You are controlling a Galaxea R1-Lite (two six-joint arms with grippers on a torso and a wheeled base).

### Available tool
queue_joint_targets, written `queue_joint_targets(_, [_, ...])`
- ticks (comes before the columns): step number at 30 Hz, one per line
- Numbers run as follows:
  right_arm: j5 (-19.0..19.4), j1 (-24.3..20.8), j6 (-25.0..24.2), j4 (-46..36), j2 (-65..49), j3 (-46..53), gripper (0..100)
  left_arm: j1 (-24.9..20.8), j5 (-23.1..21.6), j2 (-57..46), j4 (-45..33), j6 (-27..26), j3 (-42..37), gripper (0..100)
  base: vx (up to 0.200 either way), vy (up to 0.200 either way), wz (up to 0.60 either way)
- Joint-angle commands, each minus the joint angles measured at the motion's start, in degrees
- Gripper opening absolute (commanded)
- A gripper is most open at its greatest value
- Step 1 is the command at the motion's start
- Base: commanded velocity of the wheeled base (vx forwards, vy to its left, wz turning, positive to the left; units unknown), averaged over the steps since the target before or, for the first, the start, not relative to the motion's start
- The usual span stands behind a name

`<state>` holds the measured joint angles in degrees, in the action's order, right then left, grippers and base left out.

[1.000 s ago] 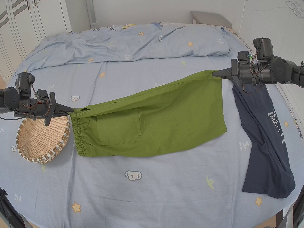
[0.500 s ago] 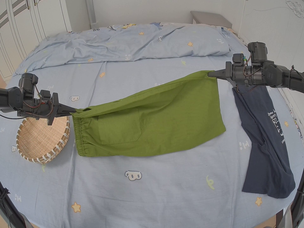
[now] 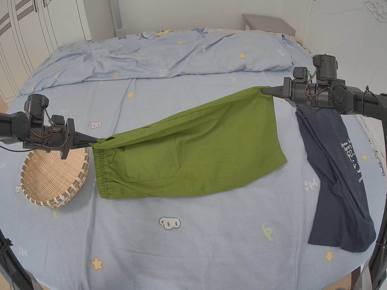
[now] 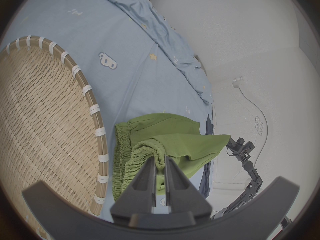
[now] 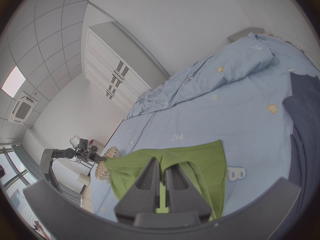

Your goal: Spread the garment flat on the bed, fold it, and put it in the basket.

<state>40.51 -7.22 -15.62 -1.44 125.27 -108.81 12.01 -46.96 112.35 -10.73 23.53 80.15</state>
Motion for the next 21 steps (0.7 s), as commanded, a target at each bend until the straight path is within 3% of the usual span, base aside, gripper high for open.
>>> queue_joint_targets(1, [-0.7,-0.2,-0.1,0.6,1.5,-0.3,0,0.0,0.0,0.2,0.1,-0.1,0.1,0,0.000,0.000,0.00])
queue_joint_targets(4, [-2.2,-0.5,0.0,0.5,3.0,-1.8,0,0.0,0.0,0.9,0.7,-0.1,0.1,0,0.000,0.000,0.00])
queue_joint_targets(5, [-2.2,-0.6,-0.1,0.4,3.5,-2.1,0,0.0,0.1,0.9,1.1,0.0,0.0,100,0.000,0.000,0.00])
queue_joint_targets(6, [-2.2,-0.6,-0.1,0.5,3.6,-2.3,100,0.0,0.1,0.9,1.1,0.0,0.0,100,0.000,0.000,0.00])
queue_joint_targets(21, [-2.1,-0.8,0.1,0.6,3.8,1.5,100,-0.9,0.0,1.1,2.8,-1.3,-3.2,100,0.000,0.000,0.00])
